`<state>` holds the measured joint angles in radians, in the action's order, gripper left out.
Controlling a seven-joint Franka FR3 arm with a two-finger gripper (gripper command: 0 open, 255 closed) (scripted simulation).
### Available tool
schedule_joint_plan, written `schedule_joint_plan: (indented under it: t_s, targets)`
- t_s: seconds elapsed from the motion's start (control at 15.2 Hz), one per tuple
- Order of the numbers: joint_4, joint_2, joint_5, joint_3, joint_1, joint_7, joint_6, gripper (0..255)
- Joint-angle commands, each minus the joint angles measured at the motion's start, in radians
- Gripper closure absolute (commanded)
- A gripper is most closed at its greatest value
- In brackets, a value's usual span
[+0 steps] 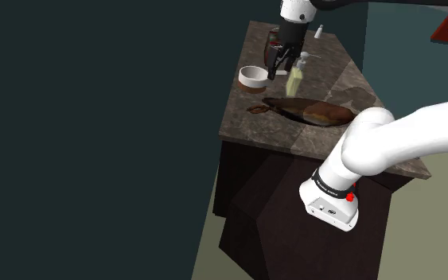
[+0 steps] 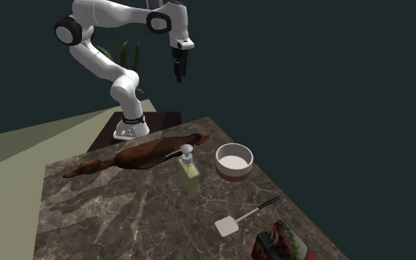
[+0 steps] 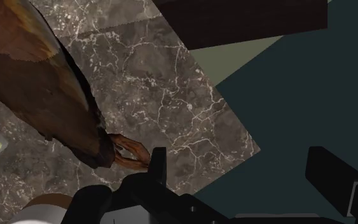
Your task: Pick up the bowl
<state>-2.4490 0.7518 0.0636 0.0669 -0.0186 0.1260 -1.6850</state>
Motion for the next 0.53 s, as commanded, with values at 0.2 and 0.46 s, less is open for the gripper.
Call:
schedule_joint_plan:
  t_s: [0.2, 0.46]
  targets:
    - [0.004, -0.081, 0.024, 0.045, 0.015, -0.043, -0.082, 0]
    - [0.029, -0.204, 0.044, 0.104, 0.031, -0.100, -0.187, 0]
